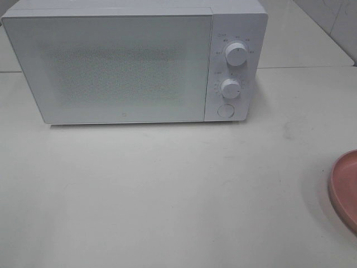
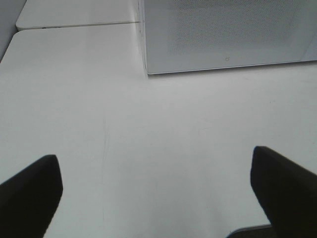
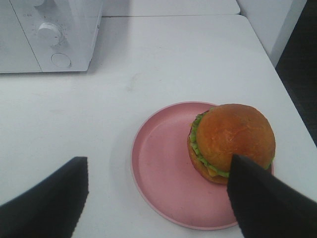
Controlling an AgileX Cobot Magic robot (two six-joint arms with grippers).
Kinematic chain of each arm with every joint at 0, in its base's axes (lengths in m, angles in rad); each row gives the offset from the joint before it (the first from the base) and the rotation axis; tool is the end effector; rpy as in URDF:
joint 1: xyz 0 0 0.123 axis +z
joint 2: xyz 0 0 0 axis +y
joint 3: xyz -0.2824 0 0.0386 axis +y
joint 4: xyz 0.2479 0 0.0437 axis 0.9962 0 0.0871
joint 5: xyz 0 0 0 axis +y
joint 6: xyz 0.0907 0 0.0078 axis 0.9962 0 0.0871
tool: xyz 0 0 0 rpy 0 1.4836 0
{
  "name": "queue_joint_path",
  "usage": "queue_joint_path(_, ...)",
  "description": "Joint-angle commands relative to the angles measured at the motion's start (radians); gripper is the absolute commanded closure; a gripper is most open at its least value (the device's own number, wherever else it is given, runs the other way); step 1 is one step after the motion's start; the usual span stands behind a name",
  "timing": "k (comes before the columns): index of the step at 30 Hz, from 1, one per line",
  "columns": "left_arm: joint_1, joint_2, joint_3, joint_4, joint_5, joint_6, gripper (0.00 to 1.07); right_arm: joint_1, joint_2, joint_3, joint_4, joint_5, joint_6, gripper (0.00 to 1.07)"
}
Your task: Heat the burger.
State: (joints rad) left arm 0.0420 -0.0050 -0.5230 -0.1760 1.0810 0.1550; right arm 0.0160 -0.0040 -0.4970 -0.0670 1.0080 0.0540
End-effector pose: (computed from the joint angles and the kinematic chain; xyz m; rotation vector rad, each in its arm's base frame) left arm -0.0093 -0.0145 0.2828 0.1275 2.0212 -0.0857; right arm -0.0030 -0.0052 0.2808 0.0388 1.9887 -0.0342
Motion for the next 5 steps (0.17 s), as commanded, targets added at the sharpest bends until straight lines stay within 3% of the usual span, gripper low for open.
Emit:
queue_joint_path(1, 0.000, -0.025, 0.004, -0.006, -0.009, -0.004, 0.10, -0.003, -0.022, 0.000, 0.002, -0.011, -0.013, 0.32)
queue_joint_path(5, 0.000, -0.025, 0.004, -0.006, -0.009, -0.004, 0.10, -0.003, -0.022, 0.000, 0.002, -0.011, -0.013, 0.32)
